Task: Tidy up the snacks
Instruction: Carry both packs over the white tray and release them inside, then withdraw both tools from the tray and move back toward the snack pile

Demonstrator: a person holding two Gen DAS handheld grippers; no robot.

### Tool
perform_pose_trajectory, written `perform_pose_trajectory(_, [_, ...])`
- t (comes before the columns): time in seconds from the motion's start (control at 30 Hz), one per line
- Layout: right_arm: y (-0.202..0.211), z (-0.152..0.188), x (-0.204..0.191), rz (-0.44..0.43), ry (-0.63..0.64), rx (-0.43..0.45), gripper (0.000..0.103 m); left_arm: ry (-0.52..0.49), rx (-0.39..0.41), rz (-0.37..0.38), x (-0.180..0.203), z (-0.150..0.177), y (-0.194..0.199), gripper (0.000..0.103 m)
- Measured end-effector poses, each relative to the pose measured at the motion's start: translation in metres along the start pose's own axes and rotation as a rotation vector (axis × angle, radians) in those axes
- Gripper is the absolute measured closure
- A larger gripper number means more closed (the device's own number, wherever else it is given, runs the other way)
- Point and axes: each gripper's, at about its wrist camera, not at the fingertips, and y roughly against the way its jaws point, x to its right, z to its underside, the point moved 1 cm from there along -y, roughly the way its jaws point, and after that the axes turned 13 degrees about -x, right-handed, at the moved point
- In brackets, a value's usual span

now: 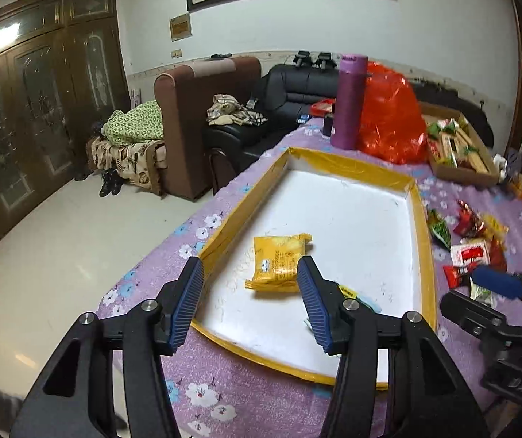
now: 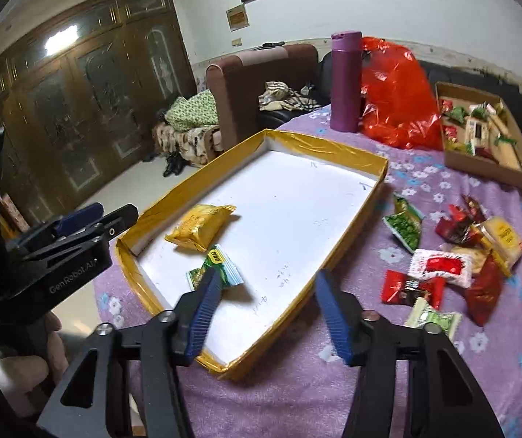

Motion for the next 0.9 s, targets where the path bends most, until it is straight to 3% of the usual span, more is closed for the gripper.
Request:
perform_pose_trajectory(0.27, [-0.004,0.010,0.019,-0.015,-0.051,-0.020,0.043,-0.020,0.000,-0.030,0.008,0.006,0.011,0.048])
perform_pose_trajectory(0.73, [-0.014,0.020,0.052,0.075,-0.120,-0.053,0.043,-0.127,-0.016,0.111,0.045,0.013,0.013,0.043])
perform_pose_trajectory(0.9, [0.005,0.021,0.091,0.114,-0.171,-0.022,0.043,-0.181,-0.026,0.172,0.059,0.018,0.014,0.043])
